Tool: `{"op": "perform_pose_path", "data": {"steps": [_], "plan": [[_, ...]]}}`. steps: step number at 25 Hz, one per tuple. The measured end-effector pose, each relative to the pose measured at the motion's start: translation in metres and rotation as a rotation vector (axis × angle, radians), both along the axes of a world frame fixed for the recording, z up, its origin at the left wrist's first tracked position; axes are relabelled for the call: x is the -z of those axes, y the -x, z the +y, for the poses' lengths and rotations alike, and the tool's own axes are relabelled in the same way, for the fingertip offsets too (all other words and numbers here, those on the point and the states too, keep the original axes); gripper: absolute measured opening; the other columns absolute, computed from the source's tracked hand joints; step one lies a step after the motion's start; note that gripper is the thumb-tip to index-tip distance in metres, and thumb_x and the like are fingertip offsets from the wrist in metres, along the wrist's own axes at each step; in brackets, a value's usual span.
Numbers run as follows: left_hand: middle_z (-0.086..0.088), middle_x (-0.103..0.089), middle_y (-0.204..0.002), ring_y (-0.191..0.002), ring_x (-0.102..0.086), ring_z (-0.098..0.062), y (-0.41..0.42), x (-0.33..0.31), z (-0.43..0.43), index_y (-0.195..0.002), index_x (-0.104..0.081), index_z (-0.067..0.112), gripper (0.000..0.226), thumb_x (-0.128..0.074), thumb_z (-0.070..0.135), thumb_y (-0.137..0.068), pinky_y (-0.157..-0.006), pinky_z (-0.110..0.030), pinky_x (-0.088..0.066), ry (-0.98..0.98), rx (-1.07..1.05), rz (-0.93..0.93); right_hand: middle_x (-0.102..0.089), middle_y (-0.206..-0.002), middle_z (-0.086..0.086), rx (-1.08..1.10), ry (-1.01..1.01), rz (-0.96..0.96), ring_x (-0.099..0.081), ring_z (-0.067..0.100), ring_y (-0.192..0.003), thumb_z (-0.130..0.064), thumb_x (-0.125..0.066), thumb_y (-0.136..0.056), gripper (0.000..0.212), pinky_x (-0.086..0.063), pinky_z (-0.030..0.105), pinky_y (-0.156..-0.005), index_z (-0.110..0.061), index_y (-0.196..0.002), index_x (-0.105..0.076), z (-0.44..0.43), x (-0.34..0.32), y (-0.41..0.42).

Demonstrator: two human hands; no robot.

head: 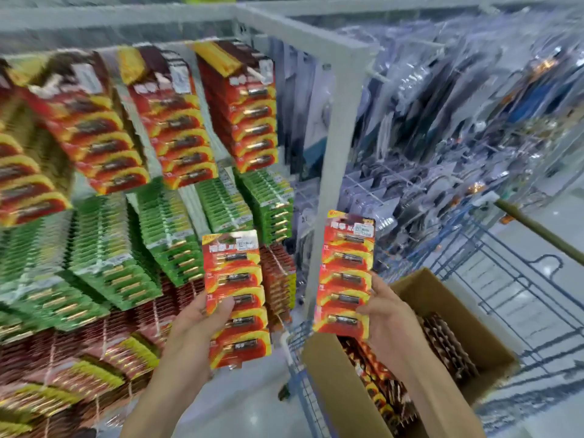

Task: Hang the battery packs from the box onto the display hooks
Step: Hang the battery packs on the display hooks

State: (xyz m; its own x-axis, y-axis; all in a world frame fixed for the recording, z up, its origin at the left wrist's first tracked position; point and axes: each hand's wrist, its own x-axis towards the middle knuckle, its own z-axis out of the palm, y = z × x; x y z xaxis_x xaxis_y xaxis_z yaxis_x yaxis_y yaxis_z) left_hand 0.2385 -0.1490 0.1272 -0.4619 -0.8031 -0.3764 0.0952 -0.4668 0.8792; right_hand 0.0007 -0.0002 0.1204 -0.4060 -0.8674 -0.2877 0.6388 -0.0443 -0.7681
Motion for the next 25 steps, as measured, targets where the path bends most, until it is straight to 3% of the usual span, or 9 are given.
{"op": "perform_pose_path", "data": {"steps": [4,6,8,11,16,25], "plan": [[-0.019,-0.078,-0.110,-0.091,-0.078,-0.039,-0.031,-0.019,-0.014,-0.127,-0.068,0.009,0.034,-0.055,0.027,-0.102,-0.071,-0.049,-0.063,-0.053,-0.153,0.072,-0.068,-0.108,0.018,-0.112,0.055,-0.101,-0.069,0.035,-0.088,-0.016,-0.087,-0.064,0.067,-0.058,0.049,-0.072,-0.005,-0.127,-0.067,-0.036,-0.017,-0.035],[-0.020,-0.077,-0.112,-0.094,-0.077,-0.040,-0.046,-0.031,-0.020,-0.129,-0.067,0.009,0.037,-0.055,0.031,-0.102,-0.073,-0.050,-0.064,-0.046,-0.209,0.089,-0.069,-0.101,0.014,-0.162,0.037,-0.154,-0.070,0.030,-0.082,-0.030,-0.080,-0.084,0.052,-0.055,0.045,-0.069,-0.006,-0.127,-0.065,-0.058,-0.026,-0.052],[-0.018,-0.077,-0.114,-0.101,-0.076,-0.040,-0.063,-0.043,-0.028,-0.132,-0.065,0.011,0.047,-0.061,0.038,-0.093,-0.085,-0.054,-0.061,-0.007,-0.274,0.093,-0.073,-0.099,0.014,-0.198,0.005,-0.120,-0.073,0.030,-0.082,-0.040,-0.063,-0.098,0.044,-0.057,0.044,-0.067,-0.008,-0.128,-0.065,-0.081,-0.040,-0.070],[-0.016,-0.077,-0.117,-0.106,-0.075,-0.039,-0.084,-0.063,-0.039,-0.133,-0.066,0.014,0.054,-0.064,0.043,-0.088,-0.096,-0.057,-0.055,0.057,-0.329,0.106,-0.075,-0.111,0.017,-0.193,0.027,0.047,-0.075,0.033,-0.092,-0.041,-0.052,-0.101,0.040,-0.060,0.044,-0.072,-0.015,-0.127,-0.068,-0.110,-0.067,-0.091],[-0.015,-0.079,-0.110,-0.097,-0.077,-0.037,-0.109,-0.100,-0.044,-0.123,-0.072,0.015,0.036,-0.058,0.039,-0.099,-0.087,-0.049,-0.059,0.172,-0.416,0.091,-0.072,-0.125,0.015,-0.226,0.088,0.120,-0.071,0.035,-0.112,-0.040,-0.055,-0.099,0.042,-0.054,0.053,-0.094,-0.019,-0.134,-0.064,-0.142,-0.100,-0.120],[-0.011,-0.079,-0.111,-0.098,-0.078,-0.031,-0.143,-0.149,-0.078,-0.122,-0.072,0.017,0.033,-0.052,0.037,-0.105,-0.078,-0.044,-0.063,0.368,-0.528,0.088,-0.074,-0.119,0.016,-0.311,0.040,0.080,-0.074,0.037,-0.104,-0.041,-0.060,-0.093,0.043,-0.053,0.051,-0.088,-0.020,-0.130,-0.065,-0.160,-0.102,-0.144]]}}
